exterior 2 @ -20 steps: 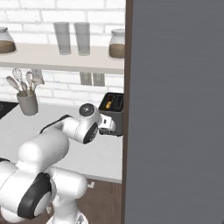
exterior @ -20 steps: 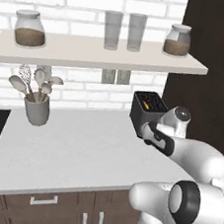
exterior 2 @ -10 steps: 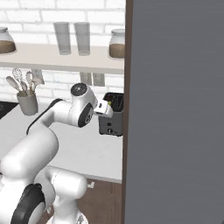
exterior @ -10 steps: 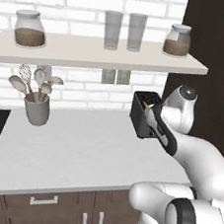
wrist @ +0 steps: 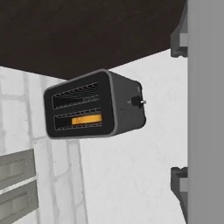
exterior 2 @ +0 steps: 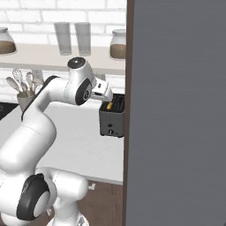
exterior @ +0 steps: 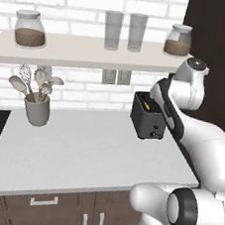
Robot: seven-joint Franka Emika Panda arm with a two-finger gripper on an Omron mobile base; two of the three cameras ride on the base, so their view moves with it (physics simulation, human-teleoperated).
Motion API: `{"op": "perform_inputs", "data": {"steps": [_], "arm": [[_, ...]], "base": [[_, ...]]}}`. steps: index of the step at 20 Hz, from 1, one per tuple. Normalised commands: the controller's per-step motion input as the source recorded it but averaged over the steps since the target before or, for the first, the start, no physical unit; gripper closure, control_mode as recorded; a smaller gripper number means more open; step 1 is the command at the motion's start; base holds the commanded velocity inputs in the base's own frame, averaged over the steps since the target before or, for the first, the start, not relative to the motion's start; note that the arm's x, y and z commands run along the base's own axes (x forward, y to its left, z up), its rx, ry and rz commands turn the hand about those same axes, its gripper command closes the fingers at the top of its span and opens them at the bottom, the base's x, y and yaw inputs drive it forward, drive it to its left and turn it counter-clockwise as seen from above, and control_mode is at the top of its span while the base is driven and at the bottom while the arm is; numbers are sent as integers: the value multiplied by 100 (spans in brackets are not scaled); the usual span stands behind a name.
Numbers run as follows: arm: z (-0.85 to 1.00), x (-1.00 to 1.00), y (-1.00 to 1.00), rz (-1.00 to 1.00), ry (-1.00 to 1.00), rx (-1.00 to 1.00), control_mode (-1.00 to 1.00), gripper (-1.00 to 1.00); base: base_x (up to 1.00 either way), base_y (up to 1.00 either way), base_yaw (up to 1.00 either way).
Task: Start the toaster. Once the lever pops up, take the bread to the plate on the dining counter.
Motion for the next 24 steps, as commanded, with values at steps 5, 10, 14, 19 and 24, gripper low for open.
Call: {"op": "perform_inputs", "data": {"steps": [5,10,14,19,24], "arm": [[14,0,0,5,-5,0,-100,-100],[0,0,9,14,-16,0,-100,-100],[2,0,10,11,-25,0,-100,-100],[21,0,0,1,-17,-1,-100,-100],[48,0,0,0,-2,0,-100,-100]], "base": [[0,0,0],[0,0,0],[0,0,0],[0,0,0],[0,0,0]]}}
